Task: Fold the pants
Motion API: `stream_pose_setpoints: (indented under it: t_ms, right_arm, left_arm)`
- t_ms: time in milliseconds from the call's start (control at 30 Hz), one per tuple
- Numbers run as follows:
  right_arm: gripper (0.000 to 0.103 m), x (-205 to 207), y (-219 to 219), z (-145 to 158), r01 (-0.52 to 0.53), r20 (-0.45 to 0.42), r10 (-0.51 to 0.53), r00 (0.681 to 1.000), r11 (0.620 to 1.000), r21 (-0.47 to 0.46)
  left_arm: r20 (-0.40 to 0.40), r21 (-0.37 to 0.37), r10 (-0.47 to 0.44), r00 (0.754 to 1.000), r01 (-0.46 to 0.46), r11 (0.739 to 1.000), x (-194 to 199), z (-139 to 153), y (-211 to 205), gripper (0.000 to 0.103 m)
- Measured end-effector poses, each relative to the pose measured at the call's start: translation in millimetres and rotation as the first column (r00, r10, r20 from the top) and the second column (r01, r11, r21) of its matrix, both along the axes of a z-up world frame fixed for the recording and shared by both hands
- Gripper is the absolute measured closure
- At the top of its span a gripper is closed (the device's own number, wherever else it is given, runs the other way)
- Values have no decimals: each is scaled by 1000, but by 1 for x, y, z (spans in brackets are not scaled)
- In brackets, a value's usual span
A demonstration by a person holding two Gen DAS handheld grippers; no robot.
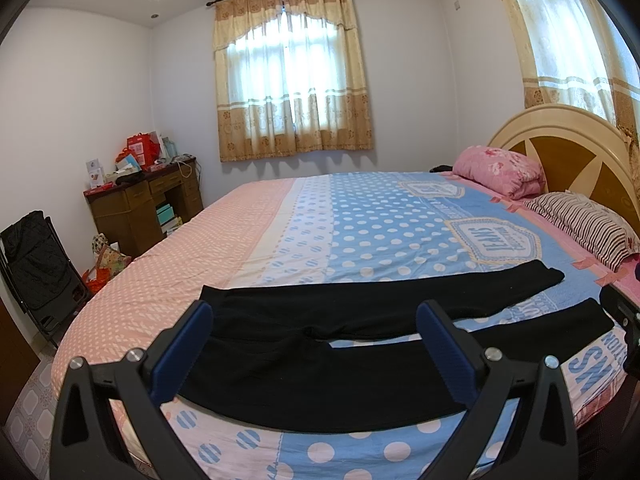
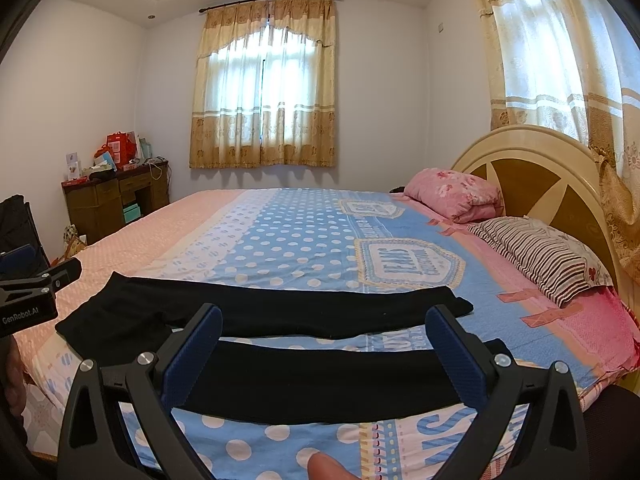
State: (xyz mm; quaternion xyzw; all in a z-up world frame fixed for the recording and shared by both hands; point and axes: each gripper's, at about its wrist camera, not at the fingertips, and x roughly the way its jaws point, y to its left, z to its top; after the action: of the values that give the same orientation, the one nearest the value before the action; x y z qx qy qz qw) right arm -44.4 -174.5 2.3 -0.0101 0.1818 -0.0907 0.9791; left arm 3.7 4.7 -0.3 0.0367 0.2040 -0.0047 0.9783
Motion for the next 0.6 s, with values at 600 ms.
stream_pose_setpoints:
  t_ms: [600]
  right_arm:
    - [1, 3, 1, -5, -2, -6, 2, 1000, 1000, -3]
  left_arm:
    - [0, -2, 0, 1000, 0, 1000, -1, 1, 1, 0]
